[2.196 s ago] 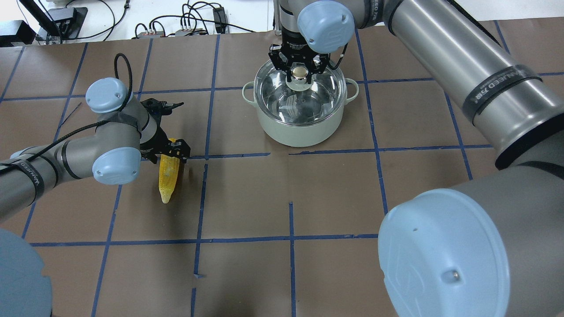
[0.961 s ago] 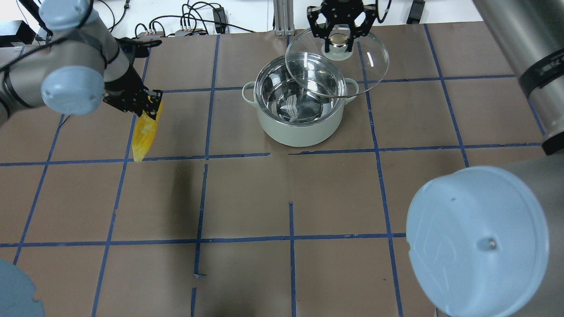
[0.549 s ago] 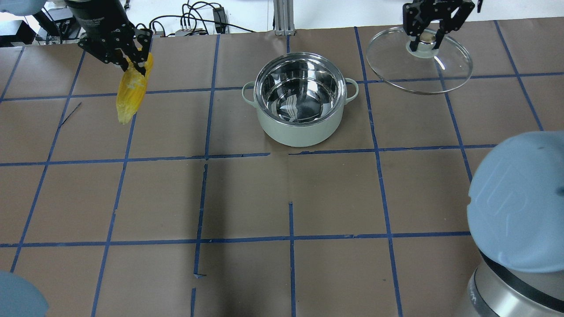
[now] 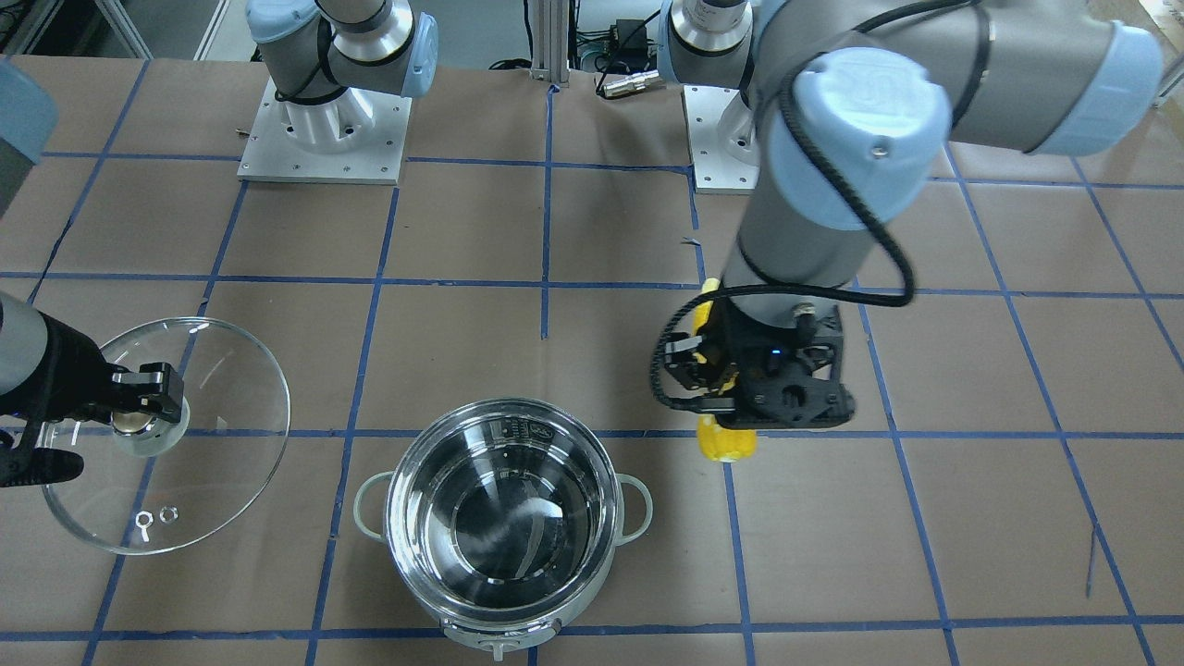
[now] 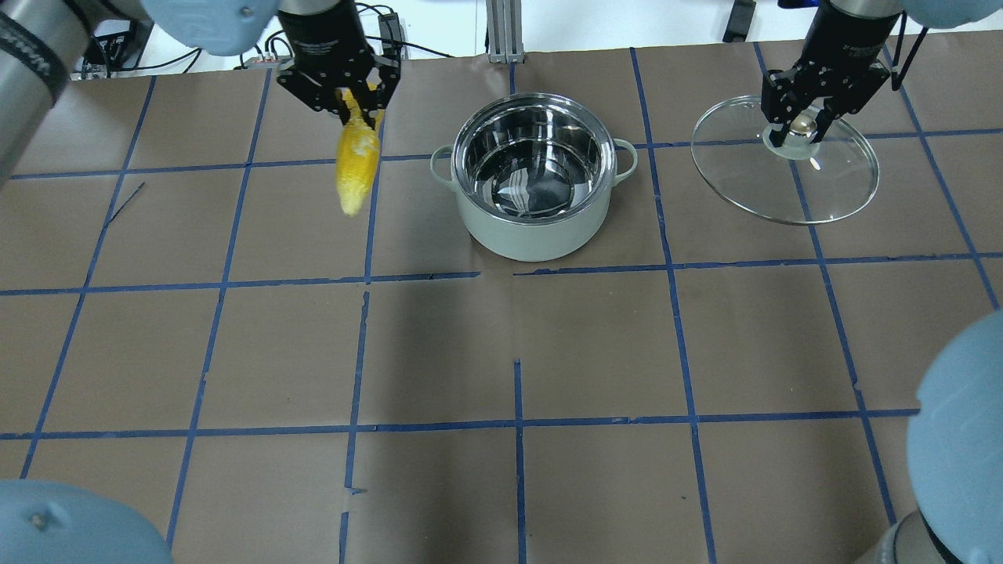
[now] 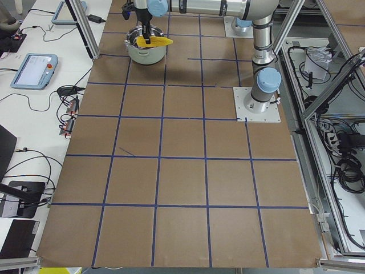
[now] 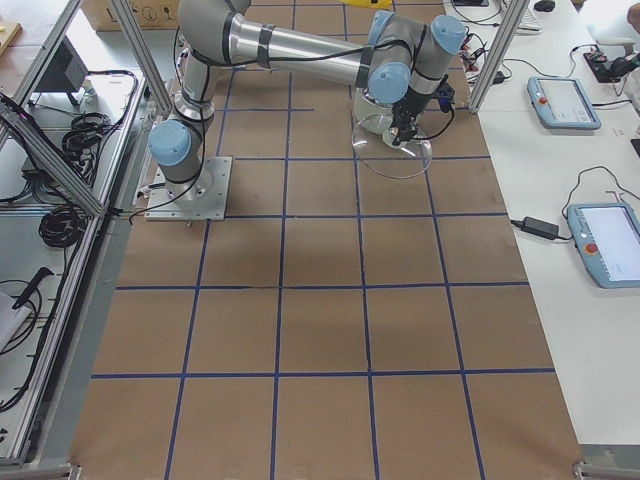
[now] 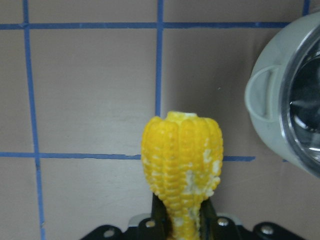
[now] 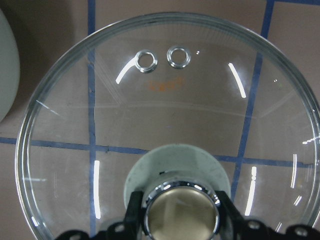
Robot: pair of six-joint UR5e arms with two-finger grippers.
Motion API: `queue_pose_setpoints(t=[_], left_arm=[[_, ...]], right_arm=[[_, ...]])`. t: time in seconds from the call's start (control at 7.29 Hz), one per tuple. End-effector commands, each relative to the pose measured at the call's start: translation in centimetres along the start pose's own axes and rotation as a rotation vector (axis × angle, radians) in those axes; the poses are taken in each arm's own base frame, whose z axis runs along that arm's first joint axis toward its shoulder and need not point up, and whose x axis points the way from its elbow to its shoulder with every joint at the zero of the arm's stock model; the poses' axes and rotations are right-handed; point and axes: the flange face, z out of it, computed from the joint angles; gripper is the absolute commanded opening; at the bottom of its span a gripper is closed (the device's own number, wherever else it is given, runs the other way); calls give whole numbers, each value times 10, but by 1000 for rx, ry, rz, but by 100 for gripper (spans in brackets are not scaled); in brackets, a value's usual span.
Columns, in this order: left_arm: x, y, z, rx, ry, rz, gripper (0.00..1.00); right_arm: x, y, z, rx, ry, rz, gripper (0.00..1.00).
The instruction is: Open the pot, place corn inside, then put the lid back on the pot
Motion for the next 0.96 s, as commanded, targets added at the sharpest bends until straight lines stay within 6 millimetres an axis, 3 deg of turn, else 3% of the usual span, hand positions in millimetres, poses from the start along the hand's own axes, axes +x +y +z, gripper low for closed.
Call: queue_pose_setpoints(t=[0.0,0.27,0.69,0.82], left_arm=[[68,-4,34,40,12,-25,2],[89,-28,49,80,31,-34,3],[155,-53,63,120,41,-25,4],[168,-58,69,125,43,-47,4]], right_arm=[[23,30,22,77,18,-12,12],[29,36,25,82,19,-6,13],[28,36,27,71,16,6,19],[28,36,27,71,16,8,19]])
